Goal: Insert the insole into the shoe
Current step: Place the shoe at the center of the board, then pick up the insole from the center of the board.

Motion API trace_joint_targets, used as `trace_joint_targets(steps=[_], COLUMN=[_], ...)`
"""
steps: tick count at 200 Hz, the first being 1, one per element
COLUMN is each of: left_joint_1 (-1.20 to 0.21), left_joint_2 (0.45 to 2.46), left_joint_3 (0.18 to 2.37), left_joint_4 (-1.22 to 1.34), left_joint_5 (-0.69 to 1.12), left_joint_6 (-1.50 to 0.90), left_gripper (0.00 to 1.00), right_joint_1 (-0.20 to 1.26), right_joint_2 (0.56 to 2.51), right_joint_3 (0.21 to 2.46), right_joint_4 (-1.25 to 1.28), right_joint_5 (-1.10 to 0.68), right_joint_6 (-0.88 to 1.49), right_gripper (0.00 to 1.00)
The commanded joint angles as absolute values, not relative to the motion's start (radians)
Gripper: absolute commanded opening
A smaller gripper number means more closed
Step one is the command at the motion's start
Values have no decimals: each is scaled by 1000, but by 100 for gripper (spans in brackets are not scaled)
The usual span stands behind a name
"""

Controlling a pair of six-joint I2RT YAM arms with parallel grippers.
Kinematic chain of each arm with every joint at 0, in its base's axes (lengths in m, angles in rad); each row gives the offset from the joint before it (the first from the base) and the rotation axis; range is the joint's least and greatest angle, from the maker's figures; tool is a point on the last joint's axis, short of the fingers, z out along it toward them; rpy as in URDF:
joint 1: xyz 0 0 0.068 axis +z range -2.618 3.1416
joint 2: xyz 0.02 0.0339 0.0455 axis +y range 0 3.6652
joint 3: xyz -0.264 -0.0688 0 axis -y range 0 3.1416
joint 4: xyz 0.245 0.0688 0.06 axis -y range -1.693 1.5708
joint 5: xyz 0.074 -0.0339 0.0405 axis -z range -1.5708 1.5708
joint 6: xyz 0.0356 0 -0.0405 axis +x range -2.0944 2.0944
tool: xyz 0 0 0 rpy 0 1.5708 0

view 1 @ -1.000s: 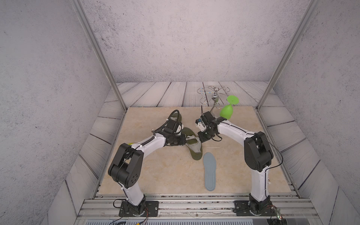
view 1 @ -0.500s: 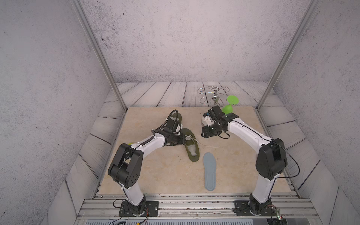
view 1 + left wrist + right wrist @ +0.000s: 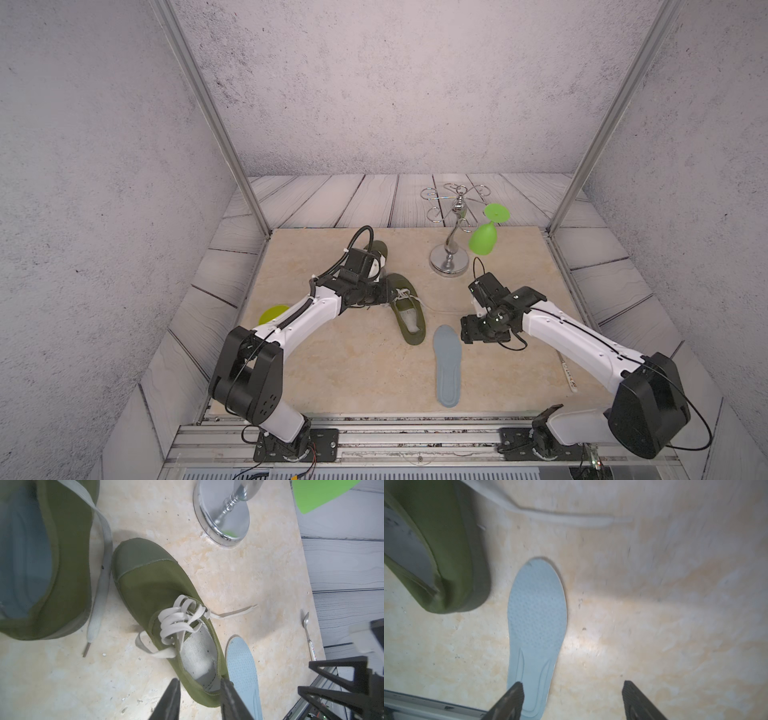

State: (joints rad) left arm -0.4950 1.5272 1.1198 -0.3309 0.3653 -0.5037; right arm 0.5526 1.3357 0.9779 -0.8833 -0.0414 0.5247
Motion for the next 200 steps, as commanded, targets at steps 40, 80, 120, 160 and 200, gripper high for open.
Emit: trace_joint_targets(steps=[40,80,120,160,200], left_joint_1=[-516,-561,-590,-611,-630], left_joint_2=[1362,1319,1312,1316,1319], left_joint_3=[959,882,850,848,842], left_joint_4=[-346,-314,-299,-299,-298], left_joint_5=[330,306,292,290,285], left_joint_6=[-537,-573,-596,-605,-615], left_gripper=[36,36,36,36,36], right_joint_1=[578,597,604,607,607], right_joint_2=[1288,1330,1372,1432,1455], right_joint_3=[783,719,703,706,704], right_joint_4=[-667,-569,-520,-511,-497], right_joint_5=[-198,-260,-284,-288,-299], right_joint_6=[672,702,715,709,703], right_gripper=[49,48,44,43,39])
